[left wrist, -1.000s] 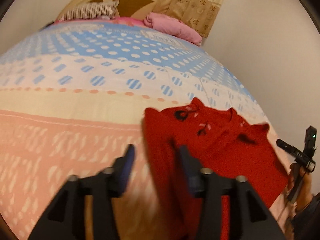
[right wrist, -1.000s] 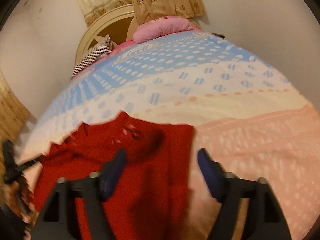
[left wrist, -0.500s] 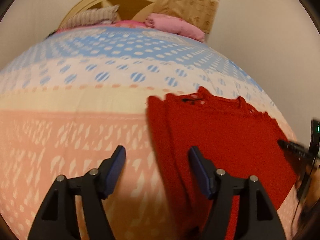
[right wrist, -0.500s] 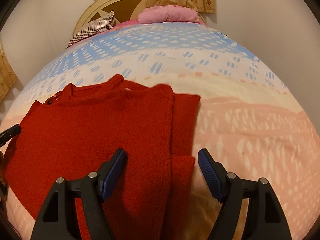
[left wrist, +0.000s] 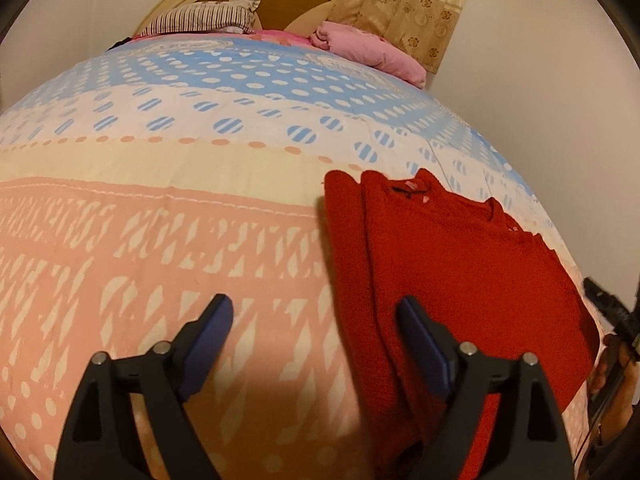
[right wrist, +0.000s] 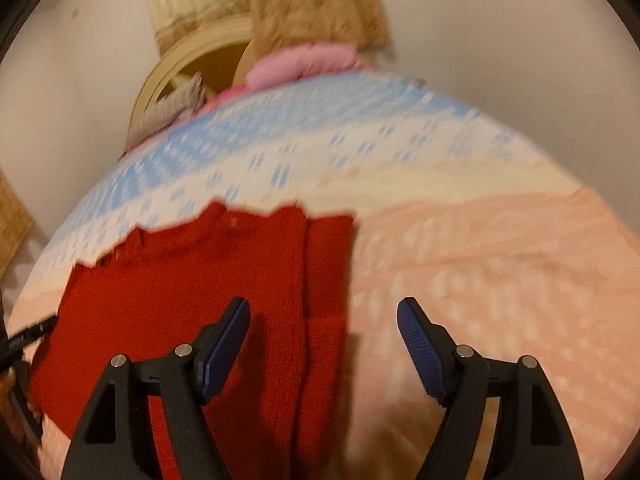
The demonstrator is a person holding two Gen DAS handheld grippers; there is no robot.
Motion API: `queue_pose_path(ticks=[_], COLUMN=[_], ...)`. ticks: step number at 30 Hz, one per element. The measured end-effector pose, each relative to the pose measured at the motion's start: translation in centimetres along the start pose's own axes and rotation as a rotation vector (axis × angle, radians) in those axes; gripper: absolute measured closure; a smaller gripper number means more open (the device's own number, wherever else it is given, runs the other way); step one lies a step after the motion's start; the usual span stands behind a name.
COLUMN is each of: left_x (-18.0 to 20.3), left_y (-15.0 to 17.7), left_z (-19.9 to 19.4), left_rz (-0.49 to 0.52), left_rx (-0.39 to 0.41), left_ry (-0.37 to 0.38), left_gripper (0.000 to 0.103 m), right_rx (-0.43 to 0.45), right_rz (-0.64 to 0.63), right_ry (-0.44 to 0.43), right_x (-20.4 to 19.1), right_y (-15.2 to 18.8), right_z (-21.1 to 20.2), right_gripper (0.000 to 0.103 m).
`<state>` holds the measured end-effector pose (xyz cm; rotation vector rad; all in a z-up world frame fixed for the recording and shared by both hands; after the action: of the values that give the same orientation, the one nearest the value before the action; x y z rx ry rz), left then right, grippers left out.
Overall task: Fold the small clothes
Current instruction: 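Lay the folded hem down and open both tools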
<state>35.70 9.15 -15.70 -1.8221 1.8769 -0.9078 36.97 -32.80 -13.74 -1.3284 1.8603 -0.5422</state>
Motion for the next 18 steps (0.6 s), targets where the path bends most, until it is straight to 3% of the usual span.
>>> queue_pose_path(ticks=[4,10,13,18], left_x=[1.0,1.0,1.0,1.2], left_y=[0.0,0.1,0.2,0.2], left_z=[0.4,0.4,0.5,0.6], left_rz=[0.057,0.060,0.065,0.065], left_rx=[-0.017,-0.020,-0.021,-0.021], left_ry=[-0.030,-0.044,-0.049,-0.053], left_gripper=[0.000,0.000,0.000,0.000], right_rx=[0.006,-0.099,-0.204,-0.195], right_rz=[-0.057,-0.132,-0.077,-0.078], right_ry=[-0.041,-0.123,-0.065,0.019], right_x=[-2.6,-6.1,-3.6,-2.0], right_y=[0.0,1.1,2.4,2.1], right_z=[-1.4,0.8,3.6,3.5], right_gripper=[0.026,0.026,0.026,0.026])
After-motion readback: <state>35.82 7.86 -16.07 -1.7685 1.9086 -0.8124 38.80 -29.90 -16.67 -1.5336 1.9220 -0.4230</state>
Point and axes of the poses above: each gripper's, at about its wrist camera, not at the fingertips, and z roughly the way its jaws point, x to its right, y to its underside, the point moved 5 cm from there along z, roughly the way its jaws point, and after that the axes turned 9 degrees about z, right-handed, at the moved point
